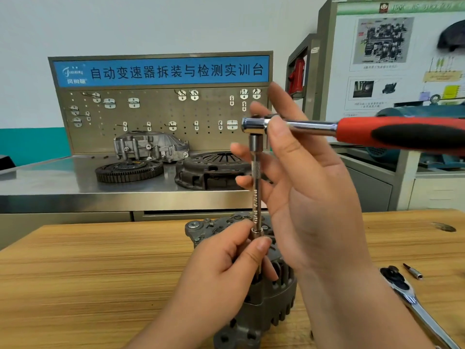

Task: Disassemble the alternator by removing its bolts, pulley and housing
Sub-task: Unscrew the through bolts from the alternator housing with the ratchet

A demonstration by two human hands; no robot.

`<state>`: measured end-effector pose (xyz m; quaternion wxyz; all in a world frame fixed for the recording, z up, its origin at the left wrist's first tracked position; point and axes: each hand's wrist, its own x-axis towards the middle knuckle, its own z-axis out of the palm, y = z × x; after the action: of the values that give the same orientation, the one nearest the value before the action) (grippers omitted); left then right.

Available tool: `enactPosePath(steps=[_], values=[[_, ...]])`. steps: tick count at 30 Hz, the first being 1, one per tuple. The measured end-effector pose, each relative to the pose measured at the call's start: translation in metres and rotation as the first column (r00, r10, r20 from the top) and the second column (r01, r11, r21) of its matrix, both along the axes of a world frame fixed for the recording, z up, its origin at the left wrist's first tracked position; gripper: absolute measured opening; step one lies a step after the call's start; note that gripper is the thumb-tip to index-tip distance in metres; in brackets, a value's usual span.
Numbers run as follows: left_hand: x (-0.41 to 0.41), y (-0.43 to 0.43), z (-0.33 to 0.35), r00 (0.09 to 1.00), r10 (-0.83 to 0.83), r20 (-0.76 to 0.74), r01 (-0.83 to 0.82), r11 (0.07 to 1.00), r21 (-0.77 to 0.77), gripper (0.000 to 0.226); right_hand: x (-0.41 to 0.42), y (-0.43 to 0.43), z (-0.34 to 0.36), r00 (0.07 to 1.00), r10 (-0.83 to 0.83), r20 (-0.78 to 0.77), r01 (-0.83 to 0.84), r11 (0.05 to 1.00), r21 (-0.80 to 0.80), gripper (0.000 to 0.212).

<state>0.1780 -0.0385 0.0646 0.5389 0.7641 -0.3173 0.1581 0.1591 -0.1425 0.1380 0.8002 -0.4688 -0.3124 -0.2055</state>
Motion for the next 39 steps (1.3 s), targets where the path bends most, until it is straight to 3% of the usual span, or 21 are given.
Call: enactPosePath(steps=[5,10,15,17,21,25,29,35,39], values=[[0.0002,0.0013,-0.0006,1.0,-0.016,-0.002,0.016,1.0,-0.008,0.056,-0.0003,0.0007,0.0007,0.998,0.053,-0.029,-0.053,0.999,0.008,0.03],[0.0016,0.003,-0.0009,0.999,-0.036,0.002,0.036,0.999,0.004,0.032,0.0007,-0.004,0.003,0.977,0.161,-0.139,-0.159,0.987,0.022,0.053],[0.002,0.002,-0.0008,0.999,-0.024,0.027,0.024,1.0,-0.006,0.053,-0.0015,-0.0014,0.0018,0.997,0.026,-0.07,-0.026,1.0,-0.012,0.03],[0.0014,0.0016,-0.0014,0.999,-0.011,0.037,0.011,1.0,-0.008,0.058,-0.0026,-0.0004,0.0025,1.0,-0.005,-0.027,0.004,1.0,-0.017,0.031],[0.0007,0.0016,-0.0016,0.999,-0.034,0.002,0.034,0.998,-0.043,0.054,-0.003,-0.0017,0.0039,0.998,0.039,-0.056,-0.04,0.999,-0.016,0.029],[0.0008,0.0017,-0.0029,0.989,-0.117,-0.09,0.107,0.989,-0.106,0.043,-0.0008,-0.0061,0.0046,0.983,0.113,-0.147,-0.115,0.993,-0.006,0.047],[0.0032,0.002,-0.0029,0.992,-0.102,-0.067,0.098,0.993,-0.07,0.035,-0.0003,-0.0068,0.0057,0.967,0.169,-0.191,-0.174,0.985,-0.01,0.052],[0.0045,0.0011,-0.0033,1.0,-0.027,0.0,0.027,0.999,-0.043,0.035,0.0002,-0.0037,0.0022,0.998,0.01,-0.055,-0.011,1.0,-0.015,0.029],[0.0039,0.0013,-0.0038,0.999,-0.033,-0.009,0.033,0.998,-0.062,0.034,0.0002,-0.0034,0.0025,0.995,0.084,-0.047,-0.083,0.996,0.017,0.029]])
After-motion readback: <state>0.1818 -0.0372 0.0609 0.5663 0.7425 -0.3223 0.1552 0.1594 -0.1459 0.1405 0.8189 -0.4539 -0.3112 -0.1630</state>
